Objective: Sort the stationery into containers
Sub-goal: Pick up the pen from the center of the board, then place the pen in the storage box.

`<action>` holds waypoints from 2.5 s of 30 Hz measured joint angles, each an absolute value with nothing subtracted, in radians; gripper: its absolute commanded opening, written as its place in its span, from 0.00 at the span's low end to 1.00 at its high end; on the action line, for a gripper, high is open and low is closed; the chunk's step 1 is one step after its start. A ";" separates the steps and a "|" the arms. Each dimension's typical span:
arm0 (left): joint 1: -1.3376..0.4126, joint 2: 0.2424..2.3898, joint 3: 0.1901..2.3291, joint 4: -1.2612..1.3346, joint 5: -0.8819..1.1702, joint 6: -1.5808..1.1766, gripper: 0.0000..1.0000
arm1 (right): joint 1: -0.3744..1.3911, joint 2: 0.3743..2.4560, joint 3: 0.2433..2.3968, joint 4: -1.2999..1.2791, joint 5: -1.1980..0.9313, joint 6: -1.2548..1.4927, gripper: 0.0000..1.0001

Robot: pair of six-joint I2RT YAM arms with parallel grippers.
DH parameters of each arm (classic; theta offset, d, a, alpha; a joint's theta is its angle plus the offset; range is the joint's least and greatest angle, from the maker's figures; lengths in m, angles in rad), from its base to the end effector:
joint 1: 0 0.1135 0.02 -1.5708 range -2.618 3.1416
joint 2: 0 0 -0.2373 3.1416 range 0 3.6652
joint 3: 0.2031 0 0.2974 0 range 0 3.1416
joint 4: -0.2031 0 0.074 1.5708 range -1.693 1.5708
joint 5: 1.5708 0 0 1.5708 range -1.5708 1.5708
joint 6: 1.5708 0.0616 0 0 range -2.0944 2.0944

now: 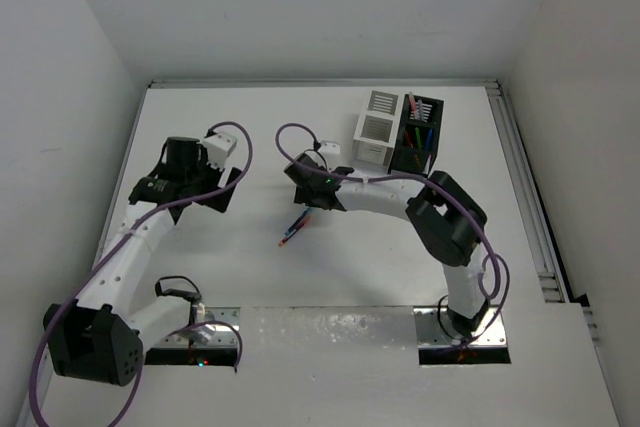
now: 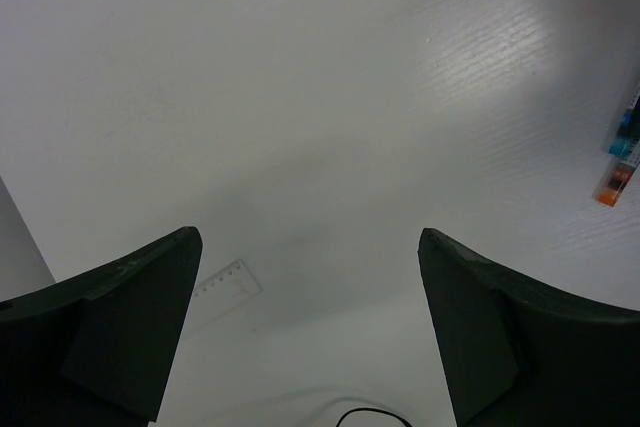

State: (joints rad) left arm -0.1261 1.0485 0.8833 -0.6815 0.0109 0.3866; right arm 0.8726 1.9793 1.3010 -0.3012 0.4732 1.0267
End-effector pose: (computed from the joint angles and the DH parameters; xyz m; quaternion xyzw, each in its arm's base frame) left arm 0.2863 -0.0370 0.2289 0.2390 0.9041 0.0409 0.3518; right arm 0.3111 0.3271 0.0883 0.1397 0.9219 0.0998 0.3472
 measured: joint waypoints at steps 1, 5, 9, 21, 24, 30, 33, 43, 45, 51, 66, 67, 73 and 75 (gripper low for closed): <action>-0.130 1.048 0.883 -0.680 0.011 0.385 0.88 | 0.883 1.990 1.311 -0.310 0.487 1.038 0.55; -0.145 1.046 0.882 -0.673 0.012 0.378 0.88 | 0.911 2.023 1.330 -0.331 0.522 1.091 0.54; -0.151 1.039 0.882 -0.670 0.017 0.367 0.89 | 0.902 2.062 1.343 -0.348 0.518 1.134 0.52; -0.152 1.017 0.882 -0.660 0.014 0.350 0.90 | 0.872 2.143 1.433 -0.371 0.521 1.182 0.31; -0.152 1.013 0.882 -0.658 0.010 0.350 0.90 | 0.871 2.163 1.462 -0.372 0.525 1.186 0.24; -0.157 1.005 0.882 -0.655 -0.009 0.350 0.91 | 0.869 2.231 1.565 -0.392 0.537 1.186 0.07; -0.157 0.999 0.882 -0.655 -0.019 0.350 0.91 | 0.868 2.272 1.628 -0.394 0.540 1.182 0.00; -0.157 0.986 0.874 -0.655 -0.051 0.354 0.92 | 0.865 2.282 1.590 -0.165 0.479 0.913 0.00; -0.157 0.986 0.874 -0.655 -0.053 0.354 0.92 | 0.865 2.269 1.565 -0.104 0.447 0.821 0.00; -0.157 0.986 0.874 -0.655 -0.054 0.354 0.92 | 0.866 2.157 1.478 0.078 0.376 0.591 0.00; -0.157 0.986 0.874 -0.656 -0.067 0.354 0.93 | 0.814 1.871 1.319 0.296 0.326 0.268 0.00; -0.157 0.986 0.874 -0.656 -0.067 0.353 0.93 | 0.786 1.835 1.319 0.318 0.321 0.226 0.00; -0.157 0.987 0.877 -0.673 -0.039 0.355 0.93 | 0.501 1.644 1.308 0.499 0.302 -0.016 0.00; -0.157 0.986 0.877 -0.679 -0.019 0.357 0.93 | 0.392 1.618 1.296 0.559 0.299 -0.057 0.00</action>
